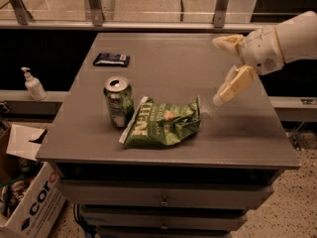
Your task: Move green jalapeno chip bag near green can
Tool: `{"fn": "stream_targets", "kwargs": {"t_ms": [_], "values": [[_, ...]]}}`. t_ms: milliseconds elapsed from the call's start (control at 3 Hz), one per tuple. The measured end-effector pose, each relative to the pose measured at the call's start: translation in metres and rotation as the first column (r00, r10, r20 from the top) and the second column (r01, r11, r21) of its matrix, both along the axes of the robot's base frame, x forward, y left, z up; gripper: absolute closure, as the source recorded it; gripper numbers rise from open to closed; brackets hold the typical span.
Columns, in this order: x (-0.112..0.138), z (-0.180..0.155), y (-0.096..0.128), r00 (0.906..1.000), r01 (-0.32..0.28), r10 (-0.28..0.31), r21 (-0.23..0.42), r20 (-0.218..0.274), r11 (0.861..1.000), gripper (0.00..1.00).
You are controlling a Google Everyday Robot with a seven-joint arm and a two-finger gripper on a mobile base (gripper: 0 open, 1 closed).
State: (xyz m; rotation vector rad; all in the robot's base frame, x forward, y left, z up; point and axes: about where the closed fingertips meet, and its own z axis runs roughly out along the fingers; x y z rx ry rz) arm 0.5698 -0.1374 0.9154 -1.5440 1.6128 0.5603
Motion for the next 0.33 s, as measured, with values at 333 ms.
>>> {"fn": "stream_targets", "kwargs": {"t_ms": [333], "values": [[0.0465,0.0122,-0.0475,0.9879,0.150,-0.153,0.090,0.027,0.985,0.00]]}}
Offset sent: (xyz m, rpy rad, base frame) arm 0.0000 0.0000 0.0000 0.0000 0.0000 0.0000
